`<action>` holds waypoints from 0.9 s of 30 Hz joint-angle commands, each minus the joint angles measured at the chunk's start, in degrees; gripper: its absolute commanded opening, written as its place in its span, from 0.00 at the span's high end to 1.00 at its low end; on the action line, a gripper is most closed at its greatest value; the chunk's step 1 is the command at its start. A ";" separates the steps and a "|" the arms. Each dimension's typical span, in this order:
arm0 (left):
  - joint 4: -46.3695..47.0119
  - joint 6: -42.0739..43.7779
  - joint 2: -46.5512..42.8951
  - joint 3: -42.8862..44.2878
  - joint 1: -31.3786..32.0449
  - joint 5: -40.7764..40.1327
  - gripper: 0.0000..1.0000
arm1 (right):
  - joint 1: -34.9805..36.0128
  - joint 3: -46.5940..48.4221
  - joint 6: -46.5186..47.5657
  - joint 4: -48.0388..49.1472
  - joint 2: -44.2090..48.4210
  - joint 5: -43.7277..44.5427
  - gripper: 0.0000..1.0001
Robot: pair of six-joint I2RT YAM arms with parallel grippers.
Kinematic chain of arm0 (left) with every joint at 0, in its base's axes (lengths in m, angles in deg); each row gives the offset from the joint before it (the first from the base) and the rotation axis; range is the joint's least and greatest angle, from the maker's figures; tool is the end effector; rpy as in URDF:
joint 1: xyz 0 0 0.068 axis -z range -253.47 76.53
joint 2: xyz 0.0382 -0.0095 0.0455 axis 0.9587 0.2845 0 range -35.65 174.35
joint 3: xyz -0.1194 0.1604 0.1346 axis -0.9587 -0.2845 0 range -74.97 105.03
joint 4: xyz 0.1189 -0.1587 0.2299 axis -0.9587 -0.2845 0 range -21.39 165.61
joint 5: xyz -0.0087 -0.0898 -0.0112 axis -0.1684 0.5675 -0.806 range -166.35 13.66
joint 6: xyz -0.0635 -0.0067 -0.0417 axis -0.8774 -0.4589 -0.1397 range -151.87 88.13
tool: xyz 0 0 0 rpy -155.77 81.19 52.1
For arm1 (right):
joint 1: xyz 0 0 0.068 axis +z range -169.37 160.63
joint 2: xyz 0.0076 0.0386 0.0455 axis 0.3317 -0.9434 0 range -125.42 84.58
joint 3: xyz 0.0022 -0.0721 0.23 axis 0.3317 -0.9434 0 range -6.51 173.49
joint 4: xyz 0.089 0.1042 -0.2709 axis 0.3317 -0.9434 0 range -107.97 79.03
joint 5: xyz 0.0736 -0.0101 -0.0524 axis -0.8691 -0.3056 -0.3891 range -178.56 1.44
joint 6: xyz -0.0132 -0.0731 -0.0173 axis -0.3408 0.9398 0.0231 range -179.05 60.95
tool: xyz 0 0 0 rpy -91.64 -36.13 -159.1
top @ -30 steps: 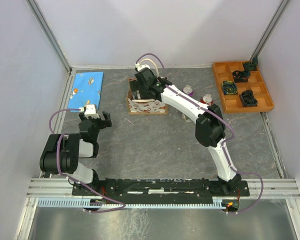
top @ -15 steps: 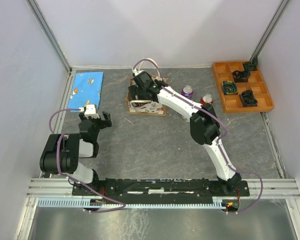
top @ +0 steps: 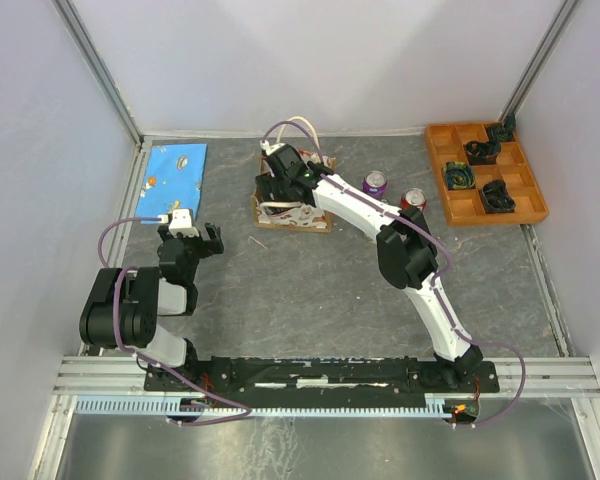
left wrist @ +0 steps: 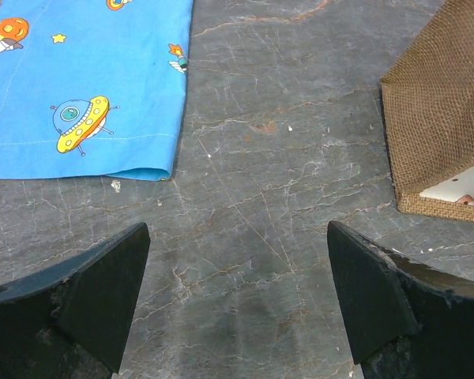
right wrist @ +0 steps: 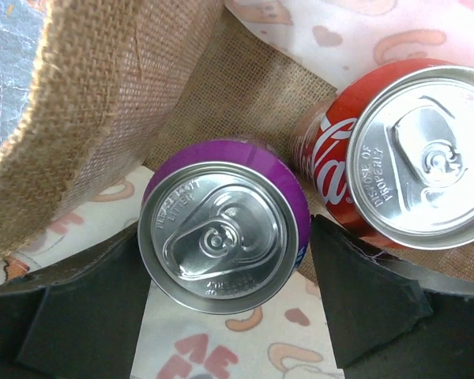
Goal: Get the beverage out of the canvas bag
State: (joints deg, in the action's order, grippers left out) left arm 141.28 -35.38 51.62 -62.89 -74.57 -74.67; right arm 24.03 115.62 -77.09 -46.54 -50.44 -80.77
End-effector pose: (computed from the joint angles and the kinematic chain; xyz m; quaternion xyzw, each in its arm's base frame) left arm 0.2776 0.0035 0.0567 -0.0213 0.7630 -0.0247 0.6456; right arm 0.4205 0.3856 0.1674 -0.1812 0.9154 0.1261 0.3366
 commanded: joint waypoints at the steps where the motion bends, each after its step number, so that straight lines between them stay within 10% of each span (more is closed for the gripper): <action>1: 2.01 2.45 -0.28 1.28 0.22 -0.48 0.01 | 0.55 1.48 2.13 4.24 1.20 0.17 0.14; 14: 2.01 2.45 -0.31 1.27 0.23 -0.44 0.01 | 0.33 3.56 1.85 5.25 1.68 -0.50 0.22; 19: 2.01 2.50 -0.33 1.27 0.23 -0.55 0.01 | 0.20 3.93 2.11 5.43 0.87 -0.69 0.47; 23: 2.02 2.45 -0.32 1.28 0.23 -0.53 0.01 | 0.22 3.82 2.67 5.02 1.22 -1.14 0.97; 27: 2.05 2.45 -0.33 1.26 0.23 -0.57 0.01 | 0.11 4.68 3.59 4.46 2.15 -3.35 1.00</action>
State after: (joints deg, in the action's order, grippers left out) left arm 141.28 -35.38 51.62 -62.89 -74.57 -74.69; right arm 24.03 116.32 -74.97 -44.84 -50.44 -81.45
